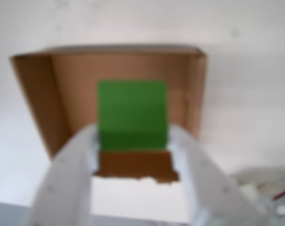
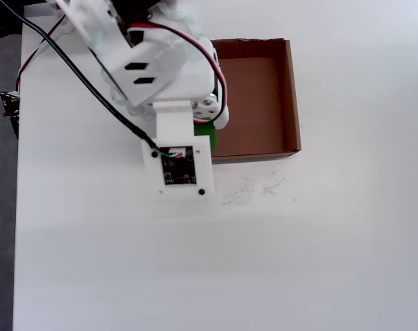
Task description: Grasp a green cube and put it in a box.
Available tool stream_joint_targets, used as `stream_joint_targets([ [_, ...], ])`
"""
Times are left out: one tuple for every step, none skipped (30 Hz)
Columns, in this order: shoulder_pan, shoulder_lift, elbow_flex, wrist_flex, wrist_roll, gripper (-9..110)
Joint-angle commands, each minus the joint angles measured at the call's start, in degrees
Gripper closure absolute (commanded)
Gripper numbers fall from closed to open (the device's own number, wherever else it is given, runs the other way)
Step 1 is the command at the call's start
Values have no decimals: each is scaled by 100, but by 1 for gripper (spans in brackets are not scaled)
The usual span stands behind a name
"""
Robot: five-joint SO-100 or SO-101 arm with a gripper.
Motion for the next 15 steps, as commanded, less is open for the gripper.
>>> stream_joint_targets([
  [-290, 413, 378, -281, 53, 86],
  [-369, 457, 615, -431, 53, 86],
  [-431, 492, 861, -615, 53, 86],
  [-483, 510, 1099, -835, 62, 86],
  [-519, 519, 1318, -1028, 62, 86],
  [-554, 527, 1547, -1239, 62, 86],
  [-563, 527, 1714, -1371, 62, 86],
  [-563, 527, 1872, -1485, 62, 86],
  [-571, 527, 2013, -1591, 53, 86],
  [-571, 527, 2153, -1723, 26, 86],
  [-571, 527, 2303, -1854, 18, 86],
  [-571, 527, 2443, -2013, 9, 86],
  [-580, 527, 2575, -2153, 0, 86],
  [-580, 527, 2689, -2276, 0, 86],
  [-580, 527, 2777, -2355, -9, 86],
])
